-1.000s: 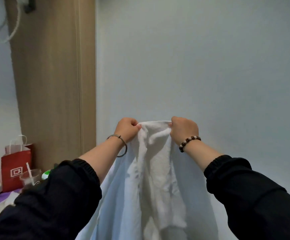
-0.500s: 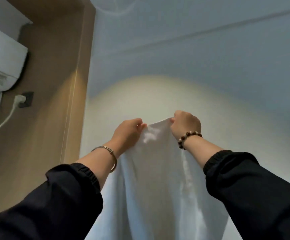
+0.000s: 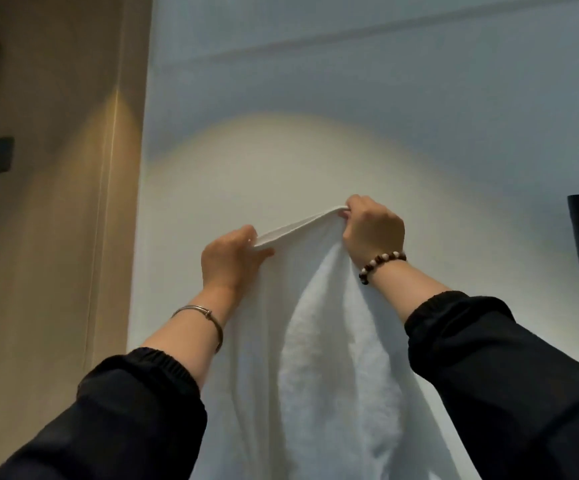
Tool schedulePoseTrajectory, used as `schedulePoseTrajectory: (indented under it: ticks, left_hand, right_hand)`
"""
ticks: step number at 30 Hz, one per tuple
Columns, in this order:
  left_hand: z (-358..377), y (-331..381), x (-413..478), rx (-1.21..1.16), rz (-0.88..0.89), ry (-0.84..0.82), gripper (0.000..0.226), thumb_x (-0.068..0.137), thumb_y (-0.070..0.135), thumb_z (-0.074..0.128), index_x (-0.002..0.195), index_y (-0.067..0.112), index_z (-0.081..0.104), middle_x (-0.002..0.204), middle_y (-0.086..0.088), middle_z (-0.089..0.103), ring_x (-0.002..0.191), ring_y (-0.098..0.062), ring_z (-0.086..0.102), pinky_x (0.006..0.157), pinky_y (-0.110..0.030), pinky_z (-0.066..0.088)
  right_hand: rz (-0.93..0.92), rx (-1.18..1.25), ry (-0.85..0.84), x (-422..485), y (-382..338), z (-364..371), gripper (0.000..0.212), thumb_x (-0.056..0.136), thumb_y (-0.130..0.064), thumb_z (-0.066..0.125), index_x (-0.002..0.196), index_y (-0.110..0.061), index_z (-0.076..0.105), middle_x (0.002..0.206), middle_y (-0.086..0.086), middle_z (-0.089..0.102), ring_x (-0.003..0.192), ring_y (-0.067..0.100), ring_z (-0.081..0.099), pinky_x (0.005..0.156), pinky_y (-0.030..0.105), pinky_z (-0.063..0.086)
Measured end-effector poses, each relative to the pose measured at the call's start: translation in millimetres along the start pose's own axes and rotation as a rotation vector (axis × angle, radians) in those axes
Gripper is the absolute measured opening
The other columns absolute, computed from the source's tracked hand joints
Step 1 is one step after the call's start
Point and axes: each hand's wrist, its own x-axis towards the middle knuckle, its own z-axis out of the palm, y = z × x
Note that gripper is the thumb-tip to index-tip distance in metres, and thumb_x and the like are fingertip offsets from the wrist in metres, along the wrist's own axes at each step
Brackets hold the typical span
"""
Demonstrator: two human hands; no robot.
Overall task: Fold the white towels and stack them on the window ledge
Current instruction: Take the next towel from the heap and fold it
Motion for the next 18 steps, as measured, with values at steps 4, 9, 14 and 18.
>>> schedulePoseTrajectory:
  ticks: [4,9,14,18]
  left_hand:
    - [22,-13,-45,0.101,-0.203,-0.674,0.025,0.071,0.036,0.075,0.082,0.016,0.065,0.08,-0.002,0.063,0.085,-0.027,0.062,0.063,-0.026,0.041]
    - [5,-24,-34,0.203,-0.19,-0.394,0.038,0.072,0.045,0.076,0.084,0.012,0.06,0.086,-0.007,0.064,0.085,-0.031,0.058,0.062,-0.028,0.033]
    - [15,-49,-77,0.129,-0.239,-0.772,0.031,0.067,0.047,0.078,0.065,0.022,0.06,0.072,-0.005,0.064,0.079,-0.026,0.063,0.061,-0.027,0.042]
    - [6,-64,-93,0.169,-0.271,-0.527,0.04,0.07,0.049,0.078,0.07,0.015,0.057,0.082,-0.012,0.065,0.083,-0.033,0.061,0.06,-0.03,0.038]
  right_hand:
    - [0.067,-0.18,-0.425,-35,4,12,0.023,0.101,-0.02,0.039,0.101,-0.009,0.059,0.095,0.008,0.066,0.085,0.029,0.062,0.061,0.029,0.036]
    - [0.051,-0.039,-0.345,-67,7,20,0.024,0.101,-0.02,0.038,0.096,-0.006,0.057,0.089,0.01,0.063,0.078,0.031,0.061,0.059,0.03,0.031]
    - [0.098,-0.141,-0.461,-75,31,21,0.016,0.099,-0.013,0.041,0.093,-0.008,0.054,0.086,0.009,0.064,0.068,0.028,0.053,0.058,0.03,0.033]
    - [0.038,-0.142,-0.506,-116,34,25,0.022,0.101,-0.018,0.037,0.1,-0.006,0.056,0.091,0.01,0.065,0.078,0.031,0.062,0.059,0.03,0.033]
